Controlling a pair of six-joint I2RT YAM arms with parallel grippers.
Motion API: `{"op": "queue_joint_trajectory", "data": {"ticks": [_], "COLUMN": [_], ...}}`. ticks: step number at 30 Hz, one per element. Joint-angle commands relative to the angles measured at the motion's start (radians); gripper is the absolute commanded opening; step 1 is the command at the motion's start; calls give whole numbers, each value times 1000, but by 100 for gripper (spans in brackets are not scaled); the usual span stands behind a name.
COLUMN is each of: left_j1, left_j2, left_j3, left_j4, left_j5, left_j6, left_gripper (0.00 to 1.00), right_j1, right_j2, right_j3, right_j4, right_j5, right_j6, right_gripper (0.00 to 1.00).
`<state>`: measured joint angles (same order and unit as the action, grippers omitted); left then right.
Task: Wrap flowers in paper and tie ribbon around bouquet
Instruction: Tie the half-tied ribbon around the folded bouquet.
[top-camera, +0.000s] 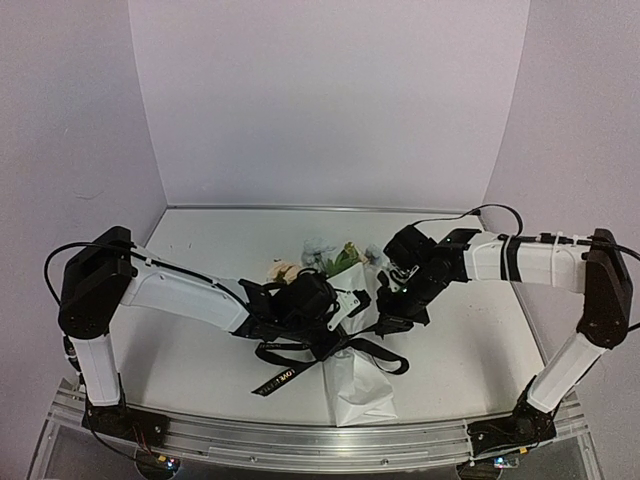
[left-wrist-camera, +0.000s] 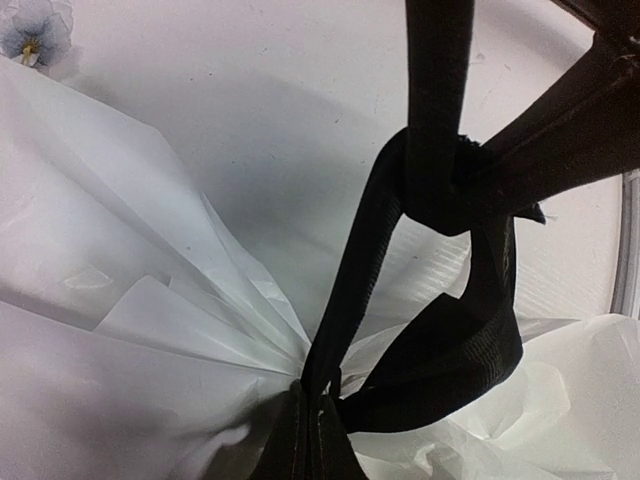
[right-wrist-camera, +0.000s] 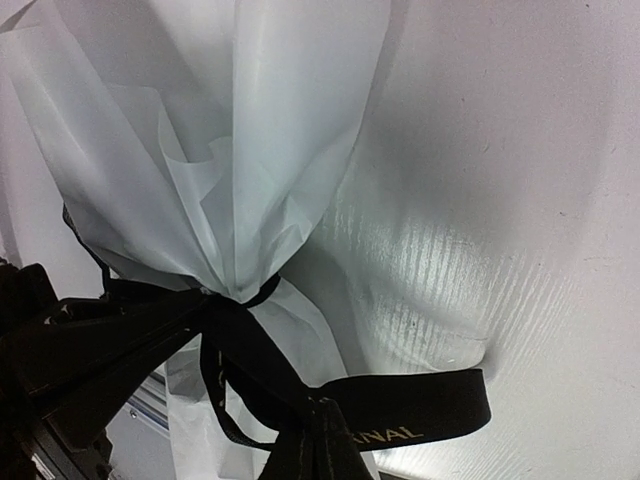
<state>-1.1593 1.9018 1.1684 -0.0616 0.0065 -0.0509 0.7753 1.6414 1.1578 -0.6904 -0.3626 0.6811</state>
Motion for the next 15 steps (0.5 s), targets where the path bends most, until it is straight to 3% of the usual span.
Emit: {"op": "queue_joint_trajectory", "data": {"ticks": [1, 6, 10, 15], "left_j1": [9, 9, 10, 11], "left_j2": [-25, -28, -37, -45], "left_j3": [-51, -53, -48, -35], "left_j4": [-164, -160, -145, -139], "left_j5": [-30, -25, -32, -28], "left_j6": [11, 13, 5, 7], "left_gripper": [0, 1, 14, 13], "right_j1": [-50, -56, -53, -49], "right_j2": [-78, -79, -61, -66], "right_j3": [-28, -35, -21, -35], "right_j4": [-67, -67, -64, -65], "right_j5": [91, 67, 26, 39], "right_j6": [-7, -4, 9, -2], "right_gripper": [0, 0, 0, 0]}}
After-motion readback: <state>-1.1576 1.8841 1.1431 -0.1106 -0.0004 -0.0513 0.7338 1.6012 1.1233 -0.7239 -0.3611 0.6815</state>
